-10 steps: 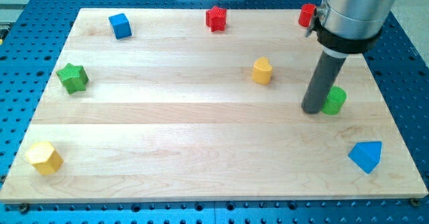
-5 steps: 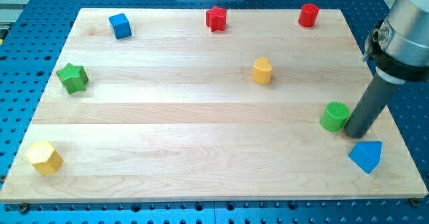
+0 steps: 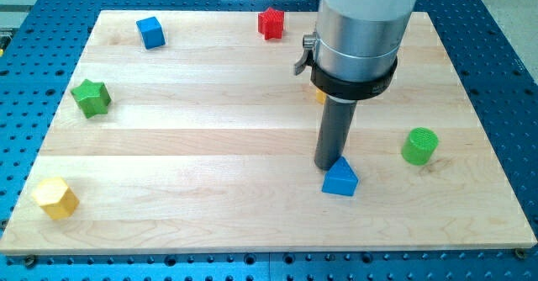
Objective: Place the triangle right to the cube
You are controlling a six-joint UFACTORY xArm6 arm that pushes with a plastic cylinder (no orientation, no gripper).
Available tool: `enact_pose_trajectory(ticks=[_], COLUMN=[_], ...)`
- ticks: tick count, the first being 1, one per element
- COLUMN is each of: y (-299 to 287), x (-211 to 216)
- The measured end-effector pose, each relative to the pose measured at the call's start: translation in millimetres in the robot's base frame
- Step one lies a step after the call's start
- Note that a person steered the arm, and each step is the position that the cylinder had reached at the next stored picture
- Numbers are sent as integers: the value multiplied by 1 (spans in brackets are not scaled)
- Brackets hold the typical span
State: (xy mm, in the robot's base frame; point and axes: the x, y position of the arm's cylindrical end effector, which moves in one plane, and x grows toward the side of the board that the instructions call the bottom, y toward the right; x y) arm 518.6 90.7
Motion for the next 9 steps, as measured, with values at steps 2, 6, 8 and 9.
enact_pose_trajectory(ticks=[2, 6, 8, 9], y=[52, -65, -154, -162], x=[82, -74, -180, -205])
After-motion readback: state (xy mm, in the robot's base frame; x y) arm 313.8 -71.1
